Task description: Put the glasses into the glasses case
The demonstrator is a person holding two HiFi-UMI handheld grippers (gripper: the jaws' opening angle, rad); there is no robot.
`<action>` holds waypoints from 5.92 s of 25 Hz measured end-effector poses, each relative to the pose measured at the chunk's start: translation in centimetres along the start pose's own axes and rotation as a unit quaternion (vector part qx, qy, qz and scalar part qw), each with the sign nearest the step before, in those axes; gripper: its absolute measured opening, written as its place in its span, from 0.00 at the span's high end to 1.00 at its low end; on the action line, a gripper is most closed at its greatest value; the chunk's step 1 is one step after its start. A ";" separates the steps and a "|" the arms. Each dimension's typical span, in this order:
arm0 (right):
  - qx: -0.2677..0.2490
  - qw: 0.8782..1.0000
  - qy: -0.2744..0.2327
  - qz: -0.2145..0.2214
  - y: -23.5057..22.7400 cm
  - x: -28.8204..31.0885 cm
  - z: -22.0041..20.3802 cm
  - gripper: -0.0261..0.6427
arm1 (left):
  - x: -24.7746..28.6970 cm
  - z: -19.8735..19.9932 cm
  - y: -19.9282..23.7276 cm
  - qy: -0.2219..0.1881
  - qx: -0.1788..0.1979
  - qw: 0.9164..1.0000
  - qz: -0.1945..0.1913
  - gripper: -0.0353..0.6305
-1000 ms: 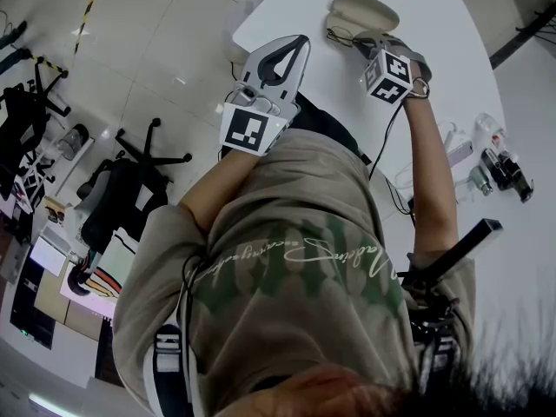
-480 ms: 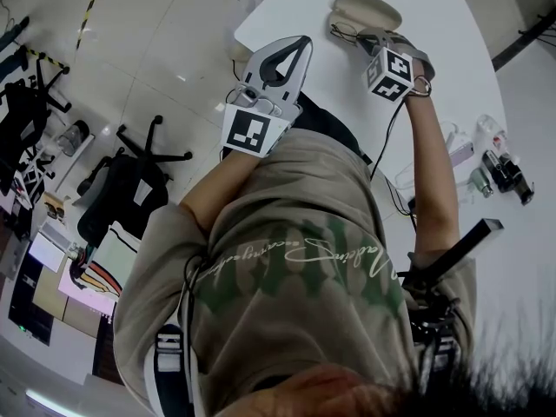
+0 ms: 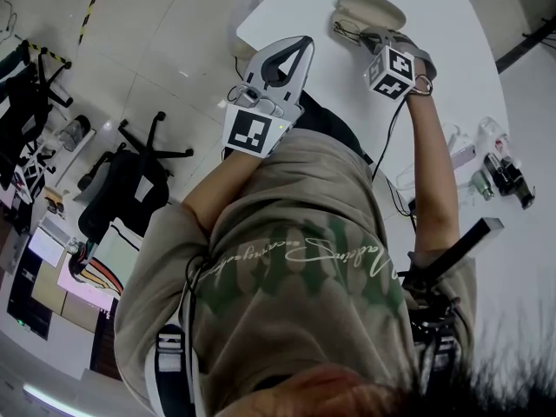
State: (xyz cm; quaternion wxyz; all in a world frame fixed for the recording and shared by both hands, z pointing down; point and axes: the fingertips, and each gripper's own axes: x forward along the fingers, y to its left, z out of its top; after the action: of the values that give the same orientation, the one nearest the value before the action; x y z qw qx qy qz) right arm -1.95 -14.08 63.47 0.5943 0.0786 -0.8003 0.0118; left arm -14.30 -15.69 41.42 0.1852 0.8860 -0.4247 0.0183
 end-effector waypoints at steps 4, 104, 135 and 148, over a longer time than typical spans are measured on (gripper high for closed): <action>-0.001 1.000 0.006 -0.002 -0.2 0.2 -0.3 0.92 | -0.3 0.1 0.0 0.001 0.000 1.000 0.003 0.94; 0.354 0.785 -0.280 -0.425 7.4 -23.7 4.4 0.94 | -2.9 2.7 -11.3 -0.028 0.082 0.977 -0.194 0.94; 0.435 0.711 -0.338 -0.438 12.3 -25.5 3.3 0.94 | -6.3 1.7 -16.0 -0.053 0.096 0.974 -0.197 0.94; 0.459 0.681 -0.325 -0.469 27.9 -28.3 -4.4 0.94 | -13.9 -7.6 -29.8 -0.018 0.079 0.970 -0.230 0.94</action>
State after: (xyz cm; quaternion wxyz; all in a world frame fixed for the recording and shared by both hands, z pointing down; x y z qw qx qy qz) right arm 6.27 17.13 39.90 0.1140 0.7052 -0.6962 0.0710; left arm 0.37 14.34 36.55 0.1057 0.9719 -0.2100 -0.0072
